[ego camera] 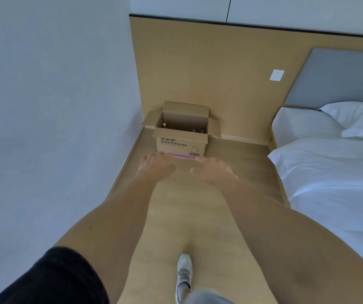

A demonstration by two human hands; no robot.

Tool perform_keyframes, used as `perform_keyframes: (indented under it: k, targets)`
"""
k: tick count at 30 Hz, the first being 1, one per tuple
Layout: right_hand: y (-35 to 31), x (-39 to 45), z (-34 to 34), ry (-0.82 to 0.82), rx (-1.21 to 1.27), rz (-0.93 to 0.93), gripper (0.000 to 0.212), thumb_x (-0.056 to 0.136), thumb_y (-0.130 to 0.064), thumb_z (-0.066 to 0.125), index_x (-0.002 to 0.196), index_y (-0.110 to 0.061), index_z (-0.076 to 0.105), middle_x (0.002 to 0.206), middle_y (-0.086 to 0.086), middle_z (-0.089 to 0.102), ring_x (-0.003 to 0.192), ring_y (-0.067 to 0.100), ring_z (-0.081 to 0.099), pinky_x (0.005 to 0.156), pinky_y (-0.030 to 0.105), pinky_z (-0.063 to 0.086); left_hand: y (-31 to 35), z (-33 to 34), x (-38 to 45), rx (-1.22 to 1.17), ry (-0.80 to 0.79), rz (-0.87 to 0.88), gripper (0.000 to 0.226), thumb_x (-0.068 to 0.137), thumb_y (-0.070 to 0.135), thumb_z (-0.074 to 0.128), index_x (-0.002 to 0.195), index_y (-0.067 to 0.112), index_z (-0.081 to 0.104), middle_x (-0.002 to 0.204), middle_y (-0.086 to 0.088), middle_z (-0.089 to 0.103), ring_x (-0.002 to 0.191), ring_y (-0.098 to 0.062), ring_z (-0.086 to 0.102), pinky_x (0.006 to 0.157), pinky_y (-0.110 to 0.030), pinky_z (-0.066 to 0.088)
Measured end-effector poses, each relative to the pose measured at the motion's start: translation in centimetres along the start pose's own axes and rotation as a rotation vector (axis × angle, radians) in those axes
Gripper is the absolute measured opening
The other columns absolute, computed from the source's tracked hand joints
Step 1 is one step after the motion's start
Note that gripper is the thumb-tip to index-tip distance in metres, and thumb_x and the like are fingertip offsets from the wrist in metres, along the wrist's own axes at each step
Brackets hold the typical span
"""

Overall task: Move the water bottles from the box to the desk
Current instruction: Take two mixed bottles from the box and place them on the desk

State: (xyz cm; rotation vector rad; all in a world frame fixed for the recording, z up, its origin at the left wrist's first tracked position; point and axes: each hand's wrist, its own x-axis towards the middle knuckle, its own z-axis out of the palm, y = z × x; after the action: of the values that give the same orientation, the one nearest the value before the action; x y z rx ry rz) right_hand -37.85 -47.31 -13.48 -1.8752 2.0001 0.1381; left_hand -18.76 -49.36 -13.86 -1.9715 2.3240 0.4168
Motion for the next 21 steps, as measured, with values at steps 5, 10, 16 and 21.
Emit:
perform_keyframes:
  k: [5,10,16,21]
  targets:
    - [-0.9,9.2,-3.6,-0.003,0.033,-0.040,0.060,0.096,-0.060,0.040,0.152,-0.037,0.032,0.152,0.005,0.043,0.137,0.030,0.042,0.110,0.046,0.034,-1.7,-2.6,9.2,0.001,0.012,-0.033,0.052,0.100,0.040,0.037,0.151,0.032,0.036,0.149,-0.003,0.047,0.134,-0.029,0.045,0.110,-0.046,0.032]
    - [-0.9,17.7,-6.8,0.003,0.024,-0.072,0.060,0.097,-0.060,0.040,0.153,-0.039,0.031,0.151,0.002,0.045,0.136,0.030,0.042,0.110,0.045,0.037,-2.0,-4.9,17.3,-0.028,0.031,-0.052,0.051,0.099,0.041,0.037,0.149,0.031,0.039,0.150,-0.001,0.046,0.132,-0.029,0.046,0.108,-0.046,0.034]
    - [-0.1,24.1,-8.1,-0.014,0.026,-0.062,0.056,0.098,-0.058,0.040,0.150,-0.040,0.034,0.144,0.003,0.052,0.129,0.031,0.049,0.106,0.046,0.042,-1.7,-5.9,24.9,-0.010,0.000,-0.036,0.049,0.100,0.040,0.039,0.148,0.027,0.042,0.148,-0.003,0.048,0.133,-0.028,0.044,0.108,-0.045,0.033]
    - [1.0,29.5,-9.7,-0.027,0.033,0.053,0.056,0.098,-0.056,0.037,0.149,-0.033,0.041,0.144,0.006,0.051,0.129,0.031,0.048,0.105,0.045,0.039,-0.7,-6.4,31.8,0.007,-0.035,0.006,0.048,0.100,0.038,0.040,0.145,0.023,0.045,0.145,-0.005,0.049,0.130,-0.030,0.046,0.107,-0.046,0.034]
